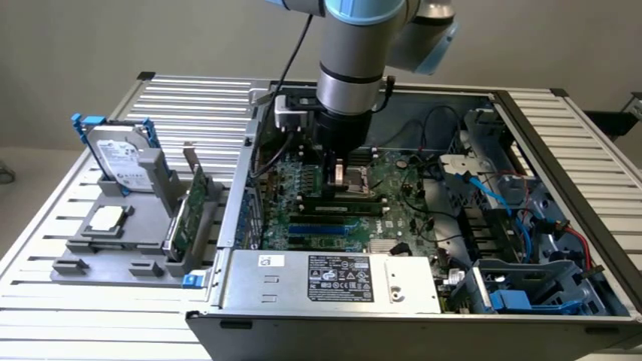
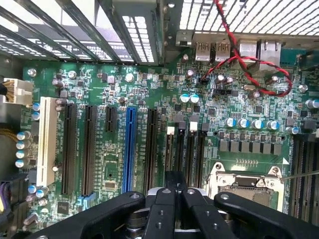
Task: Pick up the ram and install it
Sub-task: 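Press down the ram until it locks into place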
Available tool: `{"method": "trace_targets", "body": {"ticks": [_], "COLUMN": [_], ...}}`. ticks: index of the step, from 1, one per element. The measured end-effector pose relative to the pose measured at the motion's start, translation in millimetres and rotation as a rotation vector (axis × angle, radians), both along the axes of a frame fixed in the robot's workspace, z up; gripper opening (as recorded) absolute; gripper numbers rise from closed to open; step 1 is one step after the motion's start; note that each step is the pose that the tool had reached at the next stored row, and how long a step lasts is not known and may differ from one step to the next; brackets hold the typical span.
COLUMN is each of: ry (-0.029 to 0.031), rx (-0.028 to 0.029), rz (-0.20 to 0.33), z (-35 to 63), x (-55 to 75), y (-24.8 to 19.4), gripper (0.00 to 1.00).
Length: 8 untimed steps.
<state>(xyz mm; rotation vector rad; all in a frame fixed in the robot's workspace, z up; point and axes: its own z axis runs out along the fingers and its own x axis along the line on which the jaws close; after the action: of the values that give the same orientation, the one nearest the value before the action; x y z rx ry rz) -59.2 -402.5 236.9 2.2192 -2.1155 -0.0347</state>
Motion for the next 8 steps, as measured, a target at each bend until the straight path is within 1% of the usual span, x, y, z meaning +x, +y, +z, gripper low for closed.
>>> {"method": "trace_targets", "body": {"ticks": [1, 4, 6, 8], "ry": [0.0039, 0.0192, 0.0283, 0.0349], "rx": [0.0, -0.0001, -0.0002, -0.0002], "rz": [0.0, 0.0, 0.0, 0.0], "z": [3.0, 9.4, 10.9, 11.6], "x": [2.0, 11.8, 20.4, 29.4], "y": [0.0, 0.0, 0.0, -0.1], "gripper": [0.11, 0.11, 0.11, 0.11]}}
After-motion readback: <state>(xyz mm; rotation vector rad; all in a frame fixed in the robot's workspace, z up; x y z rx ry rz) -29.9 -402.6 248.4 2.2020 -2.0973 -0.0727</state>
